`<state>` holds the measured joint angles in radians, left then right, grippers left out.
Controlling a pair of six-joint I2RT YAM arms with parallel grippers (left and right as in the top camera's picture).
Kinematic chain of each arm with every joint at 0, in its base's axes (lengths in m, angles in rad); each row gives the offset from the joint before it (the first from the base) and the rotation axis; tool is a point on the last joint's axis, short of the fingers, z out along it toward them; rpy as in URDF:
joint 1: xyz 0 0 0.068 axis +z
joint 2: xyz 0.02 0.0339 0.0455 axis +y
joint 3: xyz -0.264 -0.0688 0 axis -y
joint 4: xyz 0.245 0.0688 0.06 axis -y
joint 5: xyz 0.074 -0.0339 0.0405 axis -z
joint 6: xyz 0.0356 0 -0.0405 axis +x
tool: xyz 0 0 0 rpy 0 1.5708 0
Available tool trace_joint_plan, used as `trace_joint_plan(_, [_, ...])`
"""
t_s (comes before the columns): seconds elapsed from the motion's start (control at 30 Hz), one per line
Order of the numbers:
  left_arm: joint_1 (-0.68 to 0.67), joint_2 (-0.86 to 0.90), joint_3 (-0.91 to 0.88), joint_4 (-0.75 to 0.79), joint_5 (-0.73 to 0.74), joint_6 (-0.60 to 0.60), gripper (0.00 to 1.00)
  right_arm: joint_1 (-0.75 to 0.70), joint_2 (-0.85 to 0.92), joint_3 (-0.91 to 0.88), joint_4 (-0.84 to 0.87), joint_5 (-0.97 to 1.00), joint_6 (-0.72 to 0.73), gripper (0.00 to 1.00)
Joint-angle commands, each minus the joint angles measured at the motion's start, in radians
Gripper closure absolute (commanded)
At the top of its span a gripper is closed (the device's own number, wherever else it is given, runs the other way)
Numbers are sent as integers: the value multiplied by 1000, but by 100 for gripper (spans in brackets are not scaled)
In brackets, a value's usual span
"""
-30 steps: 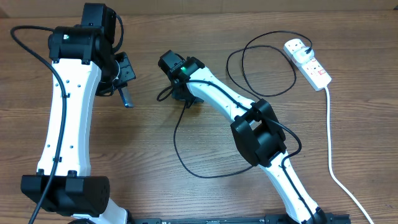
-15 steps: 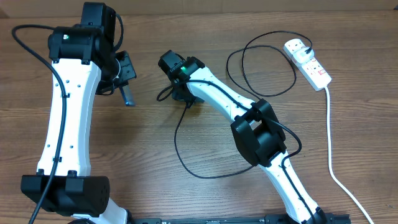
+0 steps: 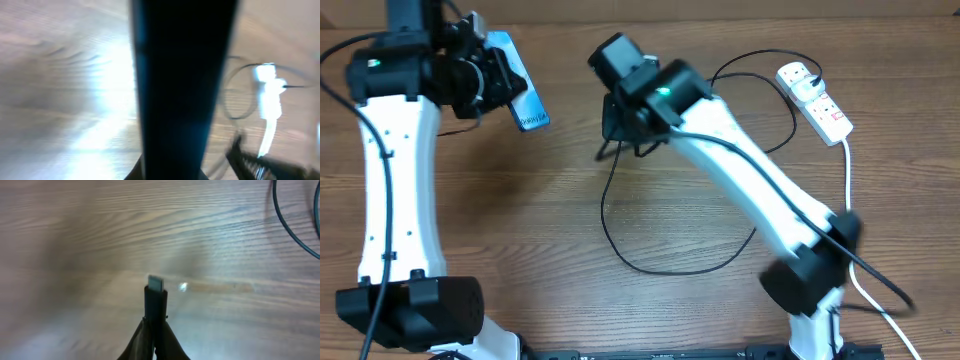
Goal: Plug charger to phone and switch on socket
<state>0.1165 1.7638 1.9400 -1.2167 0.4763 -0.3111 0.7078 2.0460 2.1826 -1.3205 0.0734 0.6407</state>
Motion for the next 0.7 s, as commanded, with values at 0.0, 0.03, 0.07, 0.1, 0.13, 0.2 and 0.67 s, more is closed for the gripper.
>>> trace_joint_plan(0.0, [68, -2, 11, 65, 410, 69, 96, 45, -84, 18, -41, -77, -72, 96])
trace_joint_plan(0.03, [83, -2, 11, 84, 482, 68, 96, 58, -102, 18, -52, -81, -78, 96])
trace_joint_plan(0.07, [97, -2, 11, 100, 555, 68, 96, 77, -124, 18, -60, -87, -87, 96])
trace_joint_plan(0.1, [106, -2, 11, 107, 601, 68, 96, 92, -139, 18, -62, -93, -95, 96])
trace_joint_plan(0.13, [111, -2, 11, 108, 636, 69, 96, 110, -157, 18, -62, -95, -97, 96])
trace_joint_plan(0.2, [113, -2, 11, 107, 710, 85, 96, 146, -183, 18, -61, -95, -98, 96])
trace_joint_plan(0.67, [60, -2, 11, 47, 721, 237, 96, 203, -205, 18, -58, -73, -91, 96])
